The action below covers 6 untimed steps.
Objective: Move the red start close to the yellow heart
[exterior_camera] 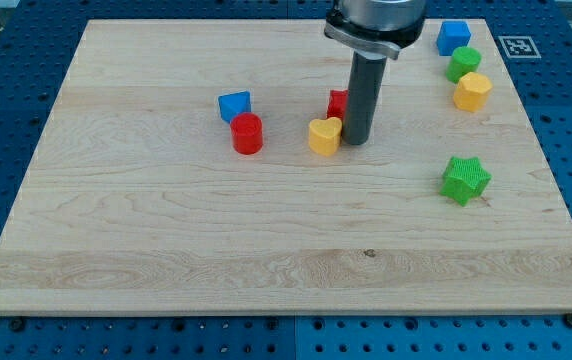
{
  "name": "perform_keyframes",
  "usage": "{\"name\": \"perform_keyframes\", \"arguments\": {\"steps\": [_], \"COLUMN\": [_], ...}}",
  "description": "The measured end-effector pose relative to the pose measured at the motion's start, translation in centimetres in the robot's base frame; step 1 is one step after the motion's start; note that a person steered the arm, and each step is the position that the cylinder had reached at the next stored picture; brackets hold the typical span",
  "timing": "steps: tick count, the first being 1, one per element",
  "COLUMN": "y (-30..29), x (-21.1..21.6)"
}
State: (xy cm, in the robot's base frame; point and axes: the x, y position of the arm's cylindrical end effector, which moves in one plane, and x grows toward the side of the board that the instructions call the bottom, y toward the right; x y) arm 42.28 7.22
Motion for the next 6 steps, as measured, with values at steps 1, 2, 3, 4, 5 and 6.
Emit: {"name": "perform_keyframes", "arguments": {"steps": [1,2,3,4,5,6], "y": [-1.8,-1.7,0.9,3.8,4.8,4.6], "x": [0.0,0.0,0.0,0.0,-0.2,-1.8]}}
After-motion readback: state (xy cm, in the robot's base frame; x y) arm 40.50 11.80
